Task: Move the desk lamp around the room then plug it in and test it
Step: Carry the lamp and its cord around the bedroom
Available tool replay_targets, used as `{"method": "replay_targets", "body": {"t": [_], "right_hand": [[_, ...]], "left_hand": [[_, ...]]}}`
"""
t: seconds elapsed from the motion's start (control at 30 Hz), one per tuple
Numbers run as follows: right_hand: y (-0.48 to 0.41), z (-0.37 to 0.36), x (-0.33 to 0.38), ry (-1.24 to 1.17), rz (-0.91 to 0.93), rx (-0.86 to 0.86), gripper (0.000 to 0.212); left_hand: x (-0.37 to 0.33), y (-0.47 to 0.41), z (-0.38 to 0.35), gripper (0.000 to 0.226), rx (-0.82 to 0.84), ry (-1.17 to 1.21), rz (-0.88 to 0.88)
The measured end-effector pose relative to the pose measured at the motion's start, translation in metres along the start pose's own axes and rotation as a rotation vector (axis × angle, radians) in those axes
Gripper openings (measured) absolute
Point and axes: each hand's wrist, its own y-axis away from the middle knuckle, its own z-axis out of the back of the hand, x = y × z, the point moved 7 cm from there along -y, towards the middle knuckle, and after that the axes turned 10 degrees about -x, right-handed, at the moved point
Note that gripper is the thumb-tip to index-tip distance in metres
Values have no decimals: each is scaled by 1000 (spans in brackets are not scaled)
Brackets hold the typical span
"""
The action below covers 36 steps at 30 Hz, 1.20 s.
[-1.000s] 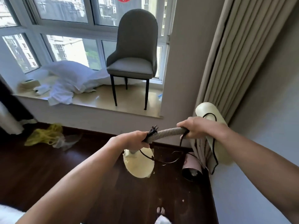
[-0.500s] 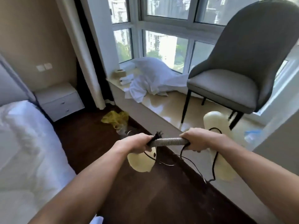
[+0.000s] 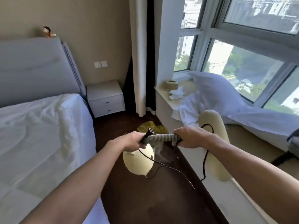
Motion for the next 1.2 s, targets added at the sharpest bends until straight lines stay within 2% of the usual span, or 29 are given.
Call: {"method": "replay_targets", "body": {"t": [0.1,0.3,0.5,0.67,0.77,0.9,1.0,1.2], "right_hand": [[-68,4,-4,-28,13,20,13],[-193,13,-22,-115,38,-3,19],[-380,14,-45,-303,165,40,19],[-528,21,-54,-305,180,-4,20],[-615,24,-34,-285,244,21,19],[-719,14,-11,-252,296,62,15],[-803,-2,0,-258,264,99,17],[-951,-13,21,-272,137,124,13]], "left_hand": [[32,-49,47,23,-24,-26,-1],[83,-152,125,19,-57,-111,-40],[155,-284,218,16,-82,-188,-18],[223,-356,295,18,-169,-120,57],[279,-382,338,19,-276,-73,137],[360,-424,379,23,-296,-18,227],[430,-469,412,23,-321,-40,244],[545,-550,484,16,-524,64,231]]}}
